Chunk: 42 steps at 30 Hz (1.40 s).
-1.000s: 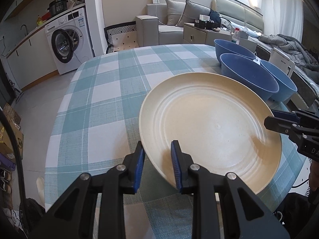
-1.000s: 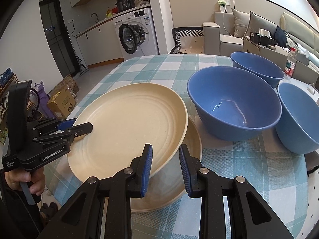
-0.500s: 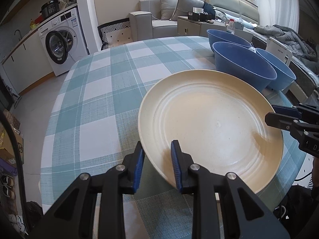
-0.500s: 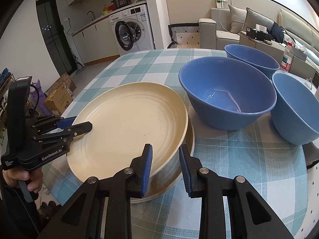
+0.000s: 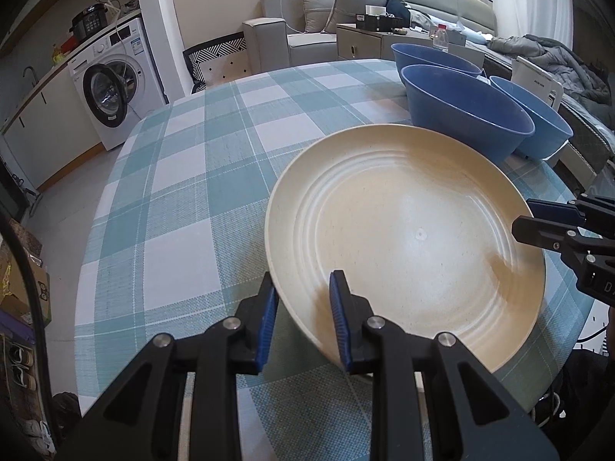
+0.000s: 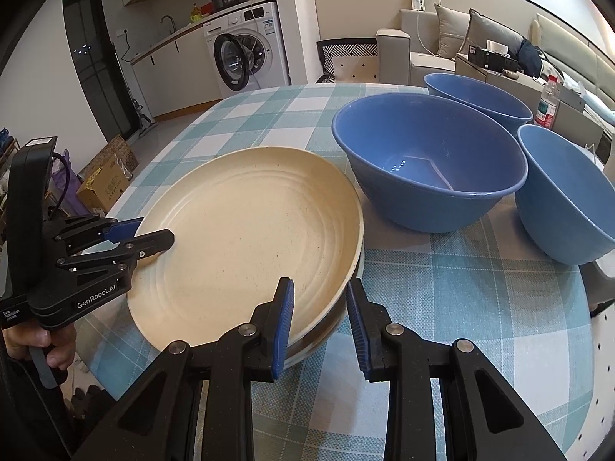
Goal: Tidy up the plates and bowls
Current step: 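Lower the held cream plate onto the stacked plates with the left gripper, then open the left gripper to release the plate on the stack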
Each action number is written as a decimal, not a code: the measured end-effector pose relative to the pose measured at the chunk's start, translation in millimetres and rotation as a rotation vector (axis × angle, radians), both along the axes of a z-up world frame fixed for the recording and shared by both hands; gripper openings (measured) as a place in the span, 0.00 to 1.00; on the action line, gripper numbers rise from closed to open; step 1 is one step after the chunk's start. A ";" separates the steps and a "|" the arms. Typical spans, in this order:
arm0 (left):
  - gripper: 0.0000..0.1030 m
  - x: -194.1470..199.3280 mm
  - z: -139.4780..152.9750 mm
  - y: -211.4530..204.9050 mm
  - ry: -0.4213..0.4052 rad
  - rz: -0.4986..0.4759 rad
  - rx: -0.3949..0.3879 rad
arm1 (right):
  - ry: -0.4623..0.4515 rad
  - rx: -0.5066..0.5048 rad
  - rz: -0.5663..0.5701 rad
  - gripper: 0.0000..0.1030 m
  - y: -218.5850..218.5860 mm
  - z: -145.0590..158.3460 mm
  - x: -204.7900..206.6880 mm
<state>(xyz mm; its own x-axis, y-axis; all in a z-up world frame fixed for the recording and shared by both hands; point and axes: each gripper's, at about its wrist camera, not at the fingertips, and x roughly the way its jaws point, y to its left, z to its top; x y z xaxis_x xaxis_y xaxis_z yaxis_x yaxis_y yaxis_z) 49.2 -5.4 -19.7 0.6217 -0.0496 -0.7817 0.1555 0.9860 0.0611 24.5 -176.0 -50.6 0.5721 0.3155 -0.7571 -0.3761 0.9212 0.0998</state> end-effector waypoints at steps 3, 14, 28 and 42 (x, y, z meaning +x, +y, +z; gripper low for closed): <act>0.24 0.0 -1.0 -1.4 -0.001 0.000 0.011 | 0.003 -0.004 0.004 0.28 -0.8 -0.5 -0.4; 0.29 -1.3 -5.1 -7.5 0.003 -0.010 0.047 | 0.030 -0.020 0.010 0.30 1.2 -6.0 1.9; 0.31 -3.1 -5.9 -10.1 0.006 -0.018 0.062 | 0.045 -0.007 0.012 0.30 -3.0 -8.1 1.4; 0.44 -3.4 -6.8 -13.7 0.016 -0.033 0.064 | 0.046 0.008 0.022 0.37 -4.7 -8.1 0.4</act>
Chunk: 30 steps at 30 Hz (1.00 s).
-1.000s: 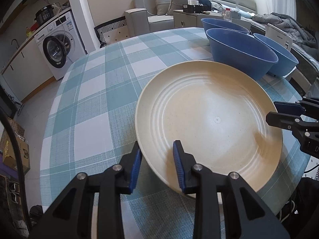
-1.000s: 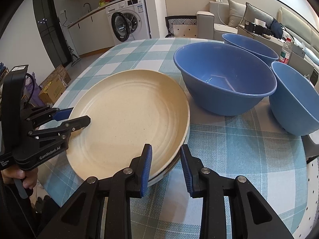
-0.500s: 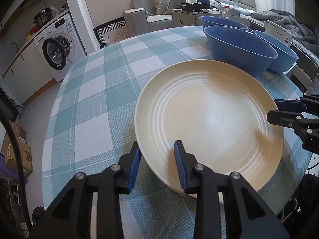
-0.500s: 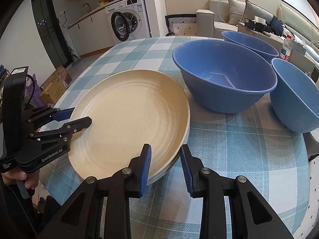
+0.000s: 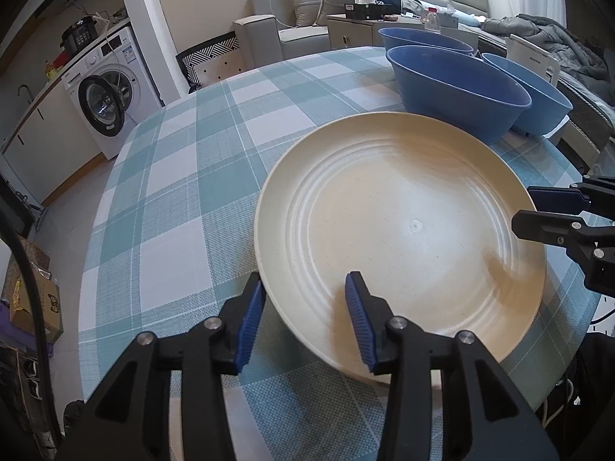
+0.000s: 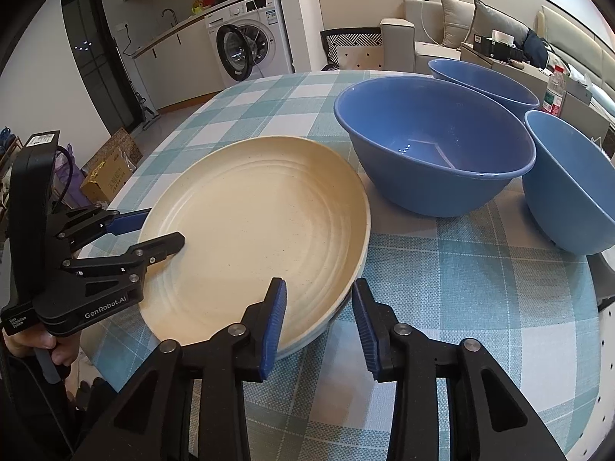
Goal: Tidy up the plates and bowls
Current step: 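Open the left gripper to release the plate on the stack, then open both grippers wide and withdraw them from the plate stack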
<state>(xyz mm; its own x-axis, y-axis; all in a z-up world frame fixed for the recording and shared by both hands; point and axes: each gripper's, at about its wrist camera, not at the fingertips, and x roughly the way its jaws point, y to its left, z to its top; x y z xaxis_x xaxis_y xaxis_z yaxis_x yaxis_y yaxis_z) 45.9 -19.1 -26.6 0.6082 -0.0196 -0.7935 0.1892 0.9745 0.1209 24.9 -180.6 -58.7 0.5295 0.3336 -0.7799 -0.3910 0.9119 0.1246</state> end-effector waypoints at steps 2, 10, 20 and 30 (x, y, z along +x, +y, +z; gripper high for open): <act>0.46 -0.1 0.1 -0.6 0.003 -0.004 -0.004 | -0.002 0.002 0.003 0.38 -0.1 0.3 -0.5; 0.52 0.5 0.6 1.9 0.019 -0.002 -0.018 | -0.007 0.021 0.016 0.44 -0.3 2.2 -3.3; 0.53 0.6 11.8 14.0 0.012 0.023 -0.115 | -0.041 0.048 0.022 0.57 -3.6 13.8 -6.0; 0.85 -4.8 25.8 14.6 -0.031 0.003 -0.190 | -0.085 0.094 0.036 0.93 -8.5 31.4 -11.0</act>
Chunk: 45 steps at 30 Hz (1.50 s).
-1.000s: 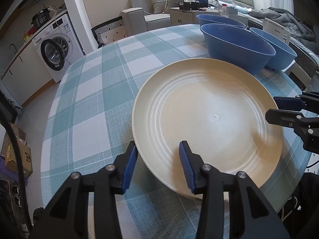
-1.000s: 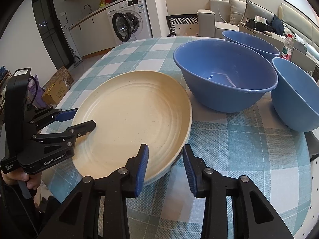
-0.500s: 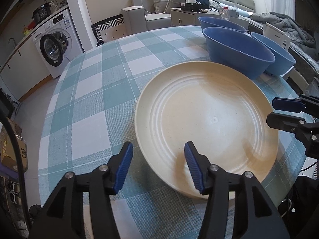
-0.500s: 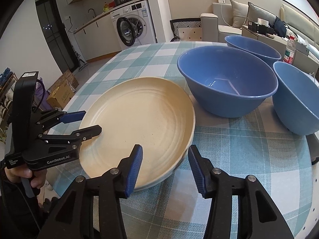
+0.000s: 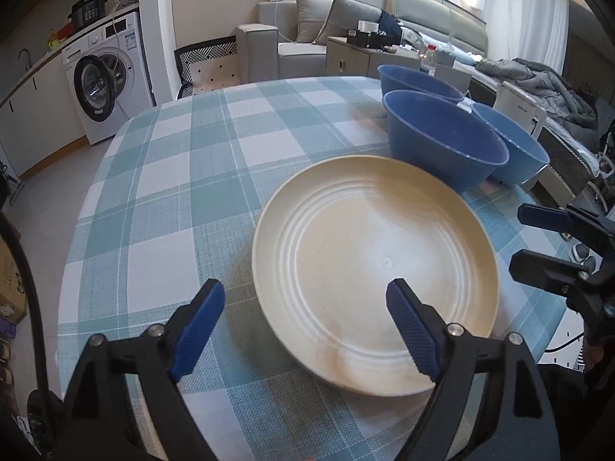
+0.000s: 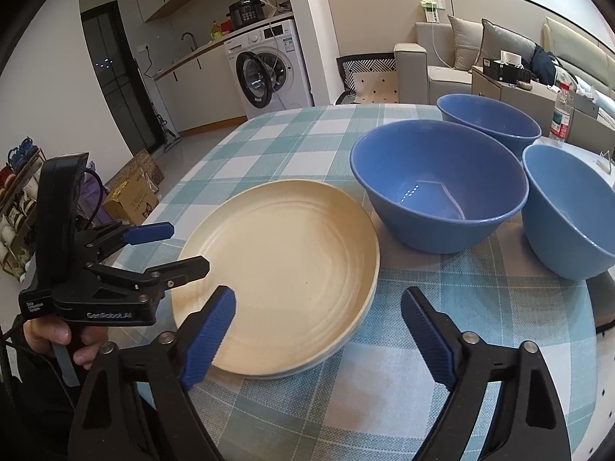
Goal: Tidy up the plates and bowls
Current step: 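Open both grippers wide and withdraw them from the plate stack, then move both open grippers toward the rim of the large blue bowl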
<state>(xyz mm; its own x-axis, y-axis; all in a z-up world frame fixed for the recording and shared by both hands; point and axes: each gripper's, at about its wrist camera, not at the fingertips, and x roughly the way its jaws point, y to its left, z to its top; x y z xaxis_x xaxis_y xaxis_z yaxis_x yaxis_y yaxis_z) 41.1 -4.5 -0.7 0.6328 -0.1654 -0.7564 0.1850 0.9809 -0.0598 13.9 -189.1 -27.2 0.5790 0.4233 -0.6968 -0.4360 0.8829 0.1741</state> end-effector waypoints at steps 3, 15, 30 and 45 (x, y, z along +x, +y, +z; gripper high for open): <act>0.85 -0.7 3.6 -0.9 -0.006 -0.002 -0.007 | -0.010 -0.007 -0.011 0.99 -2.4 3.2 1.1; 1.00 -0.6 11.5 -1.0 -0.030 0.003 -0.042 | -0.034 -0.014 -0.030 0.99 -11.8 9.1 3.5; 1.00 4.7 27.7 -8.1 -0.077 0.010 -0.063 | -0.102 -0.025 -0.046 0.99 -25.6 36.1 -0.3; 1.00 17.5 48.9 -20.8 -0.124 0.011 -0.039 | -0.175 -0.047 -0.053 0.99 -42.9 66.6 -6.9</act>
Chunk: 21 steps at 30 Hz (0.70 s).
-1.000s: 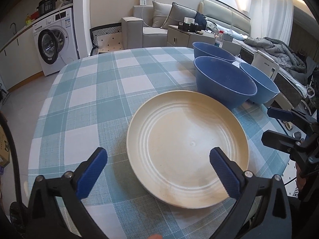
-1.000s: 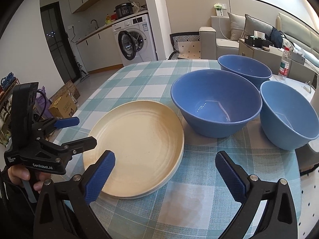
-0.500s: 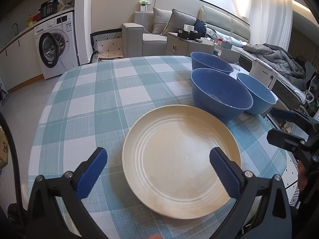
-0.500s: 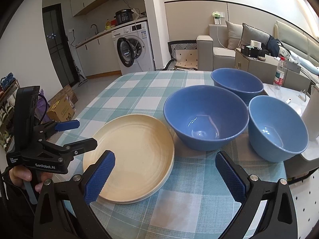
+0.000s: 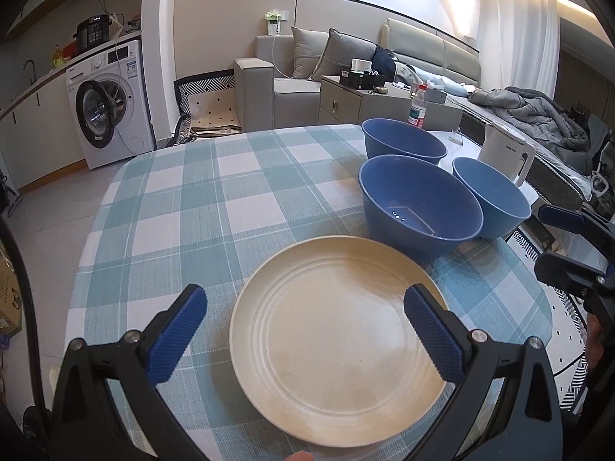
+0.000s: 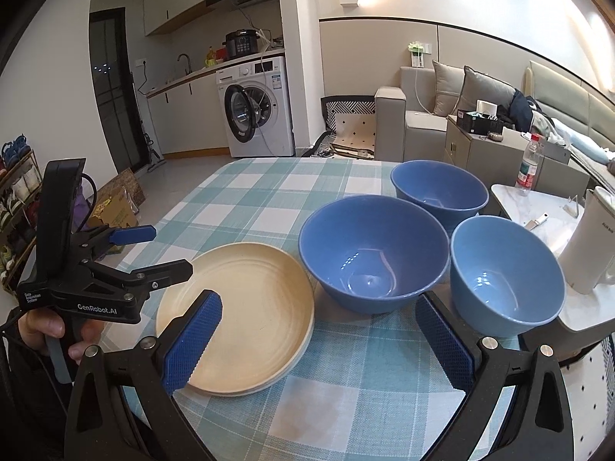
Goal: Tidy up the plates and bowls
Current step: 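Move both open grippers toward the rim of the large blue bowl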
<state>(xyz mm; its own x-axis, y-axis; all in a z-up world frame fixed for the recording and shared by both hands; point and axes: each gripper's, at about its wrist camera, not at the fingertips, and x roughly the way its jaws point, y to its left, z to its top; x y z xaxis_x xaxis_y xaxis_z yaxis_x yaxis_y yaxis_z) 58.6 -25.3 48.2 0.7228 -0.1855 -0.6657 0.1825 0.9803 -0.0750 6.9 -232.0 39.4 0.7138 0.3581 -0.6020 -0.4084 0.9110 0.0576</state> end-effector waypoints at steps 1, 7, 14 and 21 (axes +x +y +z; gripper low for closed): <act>1.00 1.3 1.3 -0.6 -0.003 0.000 0.000 | -0.004 0.000 -0.004 0.99 -1.7 2.0 0.8; 1.00 4.3 8.1 -4.6 -0.017 0.002 0.000 | -0.025 -0.003 -0.026 0.99 -13.1 12.5 1.6; 1.00 9.8 11.8 -9.9 -0.024 -0.004 -0.006 | -0.034 -0.009 -0.048 0.99 -26.6 15.6 2.5; 1.00 16.3 17.0 -21.8 -0.031 -0.018 -0.007 | -0.046 -0.008 -0.081 0.99 -44.3 20.9 3.6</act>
<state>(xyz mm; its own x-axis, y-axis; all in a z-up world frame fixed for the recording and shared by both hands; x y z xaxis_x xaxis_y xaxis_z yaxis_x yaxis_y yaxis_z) 74.9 -47.2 65.2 0.7398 -0.2034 -0.6413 0.2028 0.9763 -0.0758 10.5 -276.3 60.2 0.7670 0.2938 -0.5704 -0.3356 0.9414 0.0336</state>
